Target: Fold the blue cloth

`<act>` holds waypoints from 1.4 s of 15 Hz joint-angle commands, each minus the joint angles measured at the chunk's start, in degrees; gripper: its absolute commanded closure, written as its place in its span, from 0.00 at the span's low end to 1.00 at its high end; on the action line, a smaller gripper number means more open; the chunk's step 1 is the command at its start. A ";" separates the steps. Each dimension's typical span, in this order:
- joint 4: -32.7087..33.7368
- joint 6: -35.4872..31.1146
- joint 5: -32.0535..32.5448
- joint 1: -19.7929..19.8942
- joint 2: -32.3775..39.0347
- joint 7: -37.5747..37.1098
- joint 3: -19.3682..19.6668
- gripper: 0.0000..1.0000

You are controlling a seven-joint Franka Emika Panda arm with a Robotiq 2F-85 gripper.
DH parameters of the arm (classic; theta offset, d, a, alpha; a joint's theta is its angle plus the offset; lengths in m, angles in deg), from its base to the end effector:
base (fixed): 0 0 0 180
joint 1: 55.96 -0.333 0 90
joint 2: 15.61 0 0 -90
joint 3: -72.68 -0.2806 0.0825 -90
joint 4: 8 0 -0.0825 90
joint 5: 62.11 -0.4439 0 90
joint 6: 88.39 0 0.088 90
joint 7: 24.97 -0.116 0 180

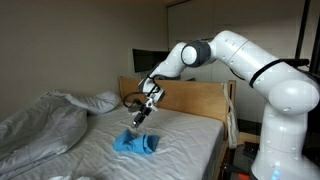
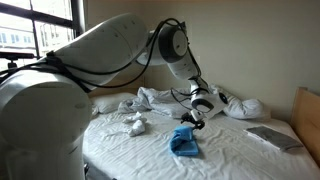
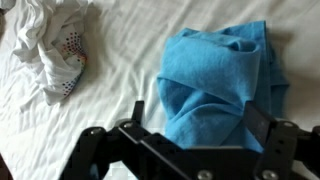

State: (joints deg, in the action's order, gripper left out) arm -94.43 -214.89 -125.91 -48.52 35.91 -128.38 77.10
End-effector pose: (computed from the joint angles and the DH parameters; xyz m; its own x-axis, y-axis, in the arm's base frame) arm 0.7025 -0.1062 0.0521 -0.8638 -0.1846 -0.4688 -0.4352 0.7422 0.5096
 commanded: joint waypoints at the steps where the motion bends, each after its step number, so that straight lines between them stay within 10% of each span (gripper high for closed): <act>1: -13.64 -4.08 -4.34 -1.49 -9.58 -5.74 -0.15 0.00; 11: -40.39 -10.96 -11.38 -4.85 -26.11 -11.84 1.98 0.00; 21: -41.00 -8.19 -7.64 -2.58 -26.75 -6.55 2.84 0.00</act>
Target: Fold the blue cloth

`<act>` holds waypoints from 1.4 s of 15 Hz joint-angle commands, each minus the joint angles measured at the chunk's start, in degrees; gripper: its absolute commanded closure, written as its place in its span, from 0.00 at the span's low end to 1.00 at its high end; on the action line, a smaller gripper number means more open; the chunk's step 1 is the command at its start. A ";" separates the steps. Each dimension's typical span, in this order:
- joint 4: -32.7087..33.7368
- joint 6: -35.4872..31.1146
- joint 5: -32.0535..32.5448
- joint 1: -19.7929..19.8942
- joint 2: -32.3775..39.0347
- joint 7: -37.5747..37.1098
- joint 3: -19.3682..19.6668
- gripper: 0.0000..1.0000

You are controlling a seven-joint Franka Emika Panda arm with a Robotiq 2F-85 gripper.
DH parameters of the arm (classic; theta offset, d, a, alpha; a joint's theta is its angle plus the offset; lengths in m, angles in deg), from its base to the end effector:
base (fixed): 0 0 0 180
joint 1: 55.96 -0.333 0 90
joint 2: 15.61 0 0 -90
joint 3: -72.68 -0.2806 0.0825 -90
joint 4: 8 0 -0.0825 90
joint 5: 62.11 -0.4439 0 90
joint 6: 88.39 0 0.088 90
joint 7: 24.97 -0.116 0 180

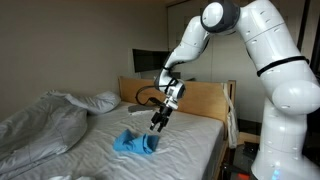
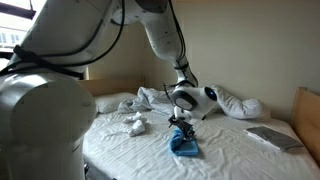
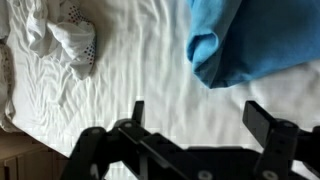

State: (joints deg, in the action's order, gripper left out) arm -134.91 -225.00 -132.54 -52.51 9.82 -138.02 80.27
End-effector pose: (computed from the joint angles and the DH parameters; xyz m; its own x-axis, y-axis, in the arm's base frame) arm 0.5288 -0.0965 0.0669 -0.9700 0.1236 -0.2092 -0.0221 0.8126 0.5824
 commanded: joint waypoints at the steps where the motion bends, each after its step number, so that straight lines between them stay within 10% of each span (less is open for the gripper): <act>1: -0.24 2.20 -1.17 1.70 -0.31 3.78 -0.26 0.00; 21: 18.90 18.75 -1.44 5.05 15.80 19.09 -0.40 0.00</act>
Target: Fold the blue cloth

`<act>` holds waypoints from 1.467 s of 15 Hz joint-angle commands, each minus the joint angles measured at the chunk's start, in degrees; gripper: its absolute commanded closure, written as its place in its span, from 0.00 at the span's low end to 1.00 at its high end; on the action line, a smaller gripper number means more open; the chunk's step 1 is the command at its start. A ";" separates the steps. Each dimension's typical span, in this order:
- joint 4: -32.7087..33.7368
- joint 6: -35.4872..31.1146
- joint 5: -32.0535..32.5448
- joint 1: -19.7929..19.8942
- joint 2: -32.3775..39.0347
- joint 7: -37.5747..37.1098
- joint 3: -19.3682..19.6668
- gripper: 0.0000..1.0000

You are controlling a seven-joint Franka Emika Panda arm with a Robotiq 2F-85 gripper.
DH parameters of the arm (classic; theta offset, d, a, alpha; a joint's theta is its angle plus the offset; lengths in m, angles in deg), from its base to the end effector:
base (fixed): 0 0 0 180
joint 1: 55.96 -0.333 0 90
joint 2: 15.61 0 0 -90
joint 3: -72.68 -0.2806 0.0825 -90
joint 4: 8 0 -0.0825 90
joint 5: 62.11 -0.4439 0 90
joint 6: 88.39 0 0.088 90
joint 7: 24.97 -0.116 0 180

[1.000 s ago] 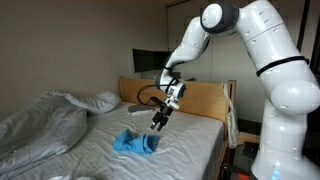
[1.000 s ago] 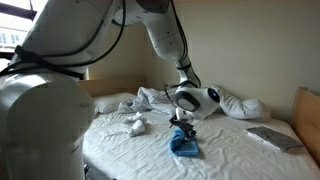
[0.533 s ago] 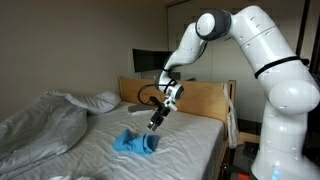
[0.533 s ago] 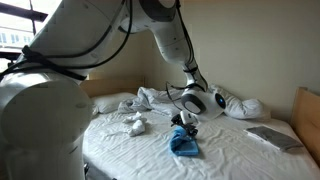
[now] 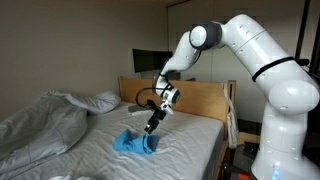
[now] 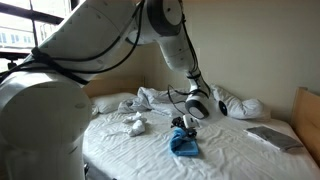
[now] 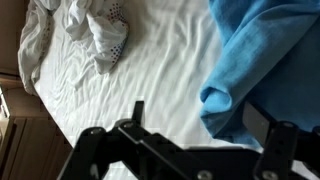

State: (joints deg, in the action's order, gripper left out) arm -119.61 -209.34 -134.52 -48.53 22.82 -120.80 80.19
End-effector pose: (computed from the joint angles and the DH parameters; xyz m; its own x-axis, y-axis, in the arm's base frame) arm 0.5772 -0.1086 0.0321 -0.9187 -0.0735 -0.3879 -0.3339 0.6692 0.6639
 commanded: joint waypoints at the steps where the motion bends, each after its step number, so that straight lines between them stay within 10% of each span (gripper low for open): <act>1: 4.68 3.78 0.72 1.08 3.61 1.48 -0.28 0.00; 18: 15.35 8.57 9.06 -0.31 11.11 -11.72 0.93 0.00; 19: 15.87 8.76 9.45 -0.12 11.39 -12.47 0.81 0.25; 22: 17.13 9.00 11.01 -0.11 12.24 -15.14 0.83 0.40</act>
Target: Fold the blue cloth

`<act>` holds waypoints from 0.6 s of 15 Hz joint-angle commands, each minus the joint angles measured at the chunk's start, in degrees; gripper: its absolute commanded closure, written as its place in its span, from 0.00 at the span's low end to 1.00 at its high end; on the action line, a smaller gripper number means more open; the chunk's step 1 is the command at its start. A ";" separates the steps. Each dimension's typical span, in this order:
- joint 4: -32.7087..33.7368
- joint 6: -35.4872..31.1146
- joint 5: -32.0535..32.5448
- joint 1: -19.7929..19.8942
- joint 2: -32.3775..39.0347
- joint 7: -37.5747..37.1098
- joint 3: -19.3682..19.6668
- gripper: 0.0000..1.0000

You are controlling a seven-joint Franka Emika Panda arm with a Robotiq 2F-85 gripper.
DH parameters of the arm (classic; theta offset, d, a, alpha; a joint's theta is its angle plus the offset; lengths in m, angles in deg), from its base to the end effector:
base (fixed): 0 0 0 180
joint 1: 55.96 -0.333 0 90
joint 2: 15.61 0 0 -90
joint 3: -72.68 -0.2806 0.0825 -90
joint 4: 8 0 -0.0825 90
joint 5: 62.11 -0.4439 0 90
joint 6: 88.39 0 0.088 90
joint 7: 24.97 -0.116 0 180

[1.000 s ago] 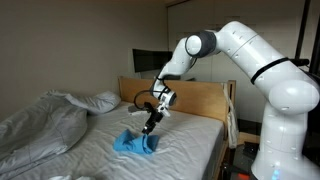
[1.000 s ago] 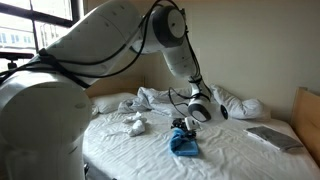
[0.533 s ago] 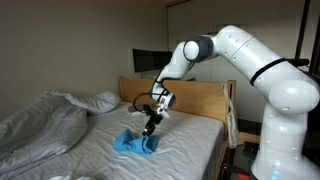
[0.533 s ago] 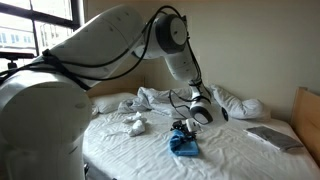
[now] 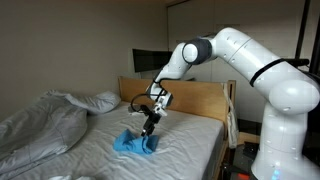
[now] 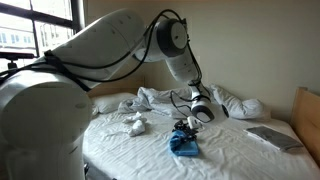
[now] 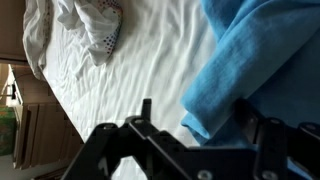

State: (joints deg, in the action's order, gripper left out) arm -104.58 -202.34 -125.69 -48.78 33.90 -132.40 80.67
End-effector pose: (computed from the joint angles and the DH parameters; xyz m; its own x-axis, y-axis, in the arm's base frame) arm 0.6213 -0.1073 0.0050 -0.9581 -0.1417 -0.2491 -0.2810 0.6344 0.7201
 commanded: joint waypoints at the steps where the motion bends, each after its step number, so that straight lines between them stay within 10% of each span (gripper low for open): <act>1: 2.46 2.17 2.71 0.20 1.43 -4.43 0.28 0.46; 9: 4.89 3.48 4.75 0.51 2.84 -7.14 0.00 0.92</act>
State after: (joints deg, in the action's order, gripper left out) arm -101.31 -200.51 -122.56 -48.72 36.20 -137.49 80.67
